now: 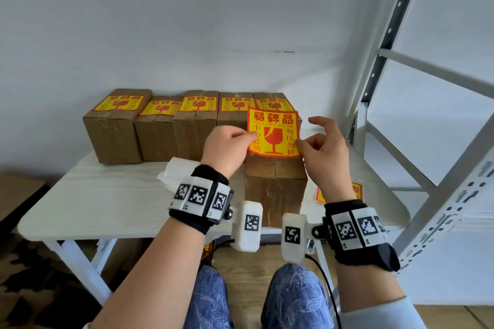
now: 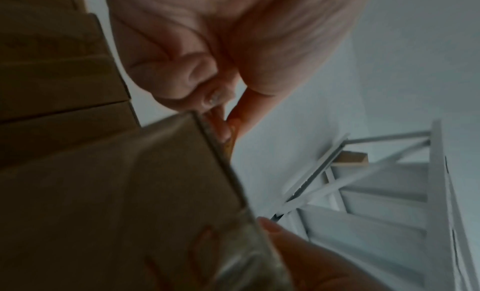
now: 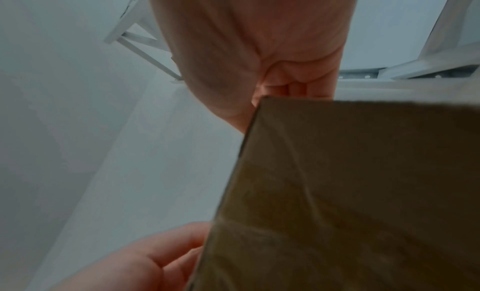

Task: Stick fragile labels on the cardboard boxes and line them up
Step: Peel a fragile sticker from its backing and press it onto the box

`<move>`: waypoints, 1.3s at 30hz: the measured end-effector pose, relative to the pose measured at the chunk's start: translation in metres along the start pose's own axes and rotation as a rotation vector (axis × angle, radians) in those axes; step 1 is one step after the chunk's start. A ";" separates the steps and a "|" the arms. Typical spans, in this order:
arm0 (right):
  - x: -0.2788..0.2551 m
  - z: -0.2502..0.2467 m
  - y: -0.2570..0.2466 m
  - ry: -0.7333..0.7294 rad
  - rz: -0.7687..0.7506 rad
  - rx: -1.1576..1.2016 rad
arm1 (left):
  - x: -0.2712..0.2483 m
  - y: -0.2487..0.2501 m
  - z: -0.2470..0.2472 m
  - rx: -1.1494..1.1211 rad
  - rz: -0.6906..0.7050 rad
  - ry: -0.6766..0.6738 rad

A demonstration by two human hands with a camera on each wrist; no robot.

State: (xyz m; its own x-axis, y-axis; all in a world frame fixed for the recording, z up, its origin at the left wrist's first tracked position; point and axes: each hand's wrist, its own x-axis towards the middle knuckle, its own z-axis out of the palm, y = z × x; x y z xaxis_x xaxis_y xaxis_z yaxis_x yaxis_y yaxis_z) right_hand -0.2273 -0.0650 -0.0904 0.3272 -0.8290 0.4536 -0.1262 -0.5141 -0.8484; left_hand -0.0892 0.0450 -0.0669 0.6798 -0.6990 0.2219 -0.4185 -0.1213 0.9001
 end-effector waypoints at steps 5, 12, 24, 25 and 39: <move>-0.001 0.001 0.003 0.013 -0.064 -0.091 | 0.008 -0.004 0.004 0.307 0.089 0.030; 0.000 0.001 0.002 0.004 -0.098 -0.227 | 0.021 -0.006 0.007 0.438 0.066 -0.050; 0.000 0.004 0.000 -0.011 -0.138 -0.373 | 0.028 -0.018 0.011 0.448 0.007 -0.127; 0.001 0.004 0.000 -0.031 -0.127 -0.397 | 0.028 -0.018 0.012 0.447 0.002 -0.125; 0.012 0.000 0.001 -0.507 0.246 -0.446 | 0.017 -0.023 0.014 0.418 0.078 -0.228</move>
State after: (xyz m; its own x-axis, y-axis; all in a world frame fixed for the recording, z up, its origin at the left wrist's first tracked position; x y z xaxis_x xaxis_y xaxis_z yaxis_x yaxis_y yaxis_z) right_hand -0.2238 -0.0761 -0.0859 0.6211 -0.7837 -0.0105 -0.5871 -0.4563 -0.6686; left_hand -0.0766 0.0259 -0.0889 0.5074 -0.8481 0.1526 -0.7008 -0.3031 0.6458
